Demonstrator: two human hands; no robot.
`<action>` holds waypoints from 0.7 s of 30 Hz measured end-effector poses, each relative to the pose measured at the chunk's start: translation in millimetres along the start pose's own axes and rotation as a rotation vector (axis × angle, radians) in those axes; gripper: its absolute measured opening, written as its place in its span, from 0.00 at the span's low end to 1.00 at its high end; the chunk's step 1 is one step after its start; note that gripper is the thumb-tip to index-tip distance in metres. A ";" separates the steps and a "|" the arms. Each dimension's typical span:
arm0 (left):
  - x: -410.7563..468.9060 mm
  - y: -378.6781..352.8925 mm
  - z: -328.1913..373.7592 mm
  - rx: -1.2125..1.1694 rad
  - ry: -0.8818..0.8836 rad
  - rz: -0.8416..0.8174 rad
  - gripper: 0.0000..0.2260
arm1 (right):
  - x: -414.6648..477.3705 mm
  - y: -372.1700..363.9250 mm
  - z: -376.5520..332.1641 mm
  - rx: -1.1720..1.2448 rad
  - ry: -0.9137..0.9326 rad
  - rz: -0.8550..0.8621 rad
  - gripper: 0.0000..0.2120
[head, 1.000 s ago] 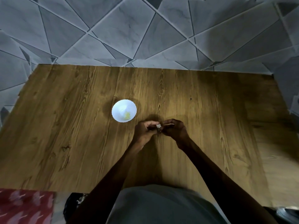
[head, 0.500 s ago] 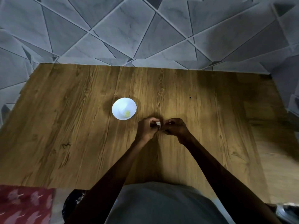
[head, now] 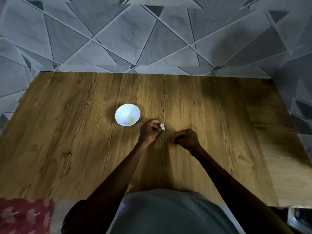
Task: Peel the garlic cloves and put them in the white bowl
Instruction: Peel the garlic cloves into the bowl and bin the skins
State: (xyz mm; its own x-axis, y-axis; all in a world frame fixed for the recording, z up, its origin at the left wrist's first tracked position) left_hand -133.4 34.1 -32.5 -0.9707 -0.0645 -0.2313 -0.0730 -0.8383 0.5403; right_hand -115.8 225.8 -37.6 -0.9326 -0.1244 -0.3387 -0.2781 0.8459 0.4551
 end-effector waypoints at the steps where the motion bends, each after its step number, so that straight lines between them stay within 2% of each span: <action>1: -3.3 1.6 -1.2 0.011 -0.006 0.013 0.15 | -2.1 -0.9 0.0 -0.013 0.024 0.010 0.03; 8: -37.6 4.9 -18.2 0.089 -0.028 0.012 0.08 | -22.4 -23.8 -7.4 -0.182 0.080 0.060 0.09; 11: -47.2 1.9 -21.2 0.124 -0.065 -0.024 0.09 | -25.9 -31.2 -6.5 -0.234 0.063 0.089 0.05; 13: -50.7 -0.7 -21.2 0.151 -0.073 -0.049 0.10 | -26.2 -35.4 -9.4 -0.369 0.037 0.105 0.03; 16: -54.0 -3.8 -21.5 0.195 -0.079 -0.086 0.11 | -28.2 -37.5 -18.1 -0.559 -0.004 0.140 0.06; 21: -57.9 -5.4 -26.2 0.207 -0.059 -0.104 0.11 | -31.3 -47.9 -17.5 -0.698 0.046 0.146 0.14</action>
State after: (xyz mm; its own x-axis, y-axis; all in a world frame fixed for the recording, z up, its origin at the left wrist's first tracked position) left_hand -70.7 28.1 -43.2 -0.9668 0.0536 -0.2497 -0.2128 -0.7097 0.6716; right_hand -77.3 180.0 -34.4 -0.9760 -0.0701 -0.2064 -0.2180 0.3280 0.9192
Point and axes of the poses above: each hand's wrist, its own x-axis towards the middle knuckle, its own y-axis out of the back of the hand, z = x × y, the point moved 4 cm from there along x, towards the middle knuckle, and after that the axes turned 3 degrees about -z, right-handed, at the moved point
